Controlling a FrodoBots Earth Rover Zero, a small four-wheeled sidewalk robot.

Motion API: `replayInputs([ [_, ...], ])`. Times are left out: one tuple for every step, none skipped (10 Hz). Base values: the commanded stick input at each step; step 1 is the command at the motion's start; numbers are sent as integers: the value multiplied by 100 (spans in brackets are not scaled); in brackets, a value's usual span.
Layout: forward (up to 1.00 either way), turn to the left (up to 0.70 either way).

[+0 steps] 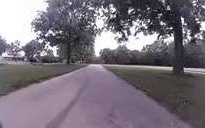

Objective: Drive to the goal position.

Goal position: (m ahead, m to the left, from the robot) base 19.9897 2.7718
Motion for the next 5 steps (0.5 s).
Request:
replayInputs([
  [70,-1],
  [70,-5],
  [70,-9],
  [70,-6],
  [70,-3],
])
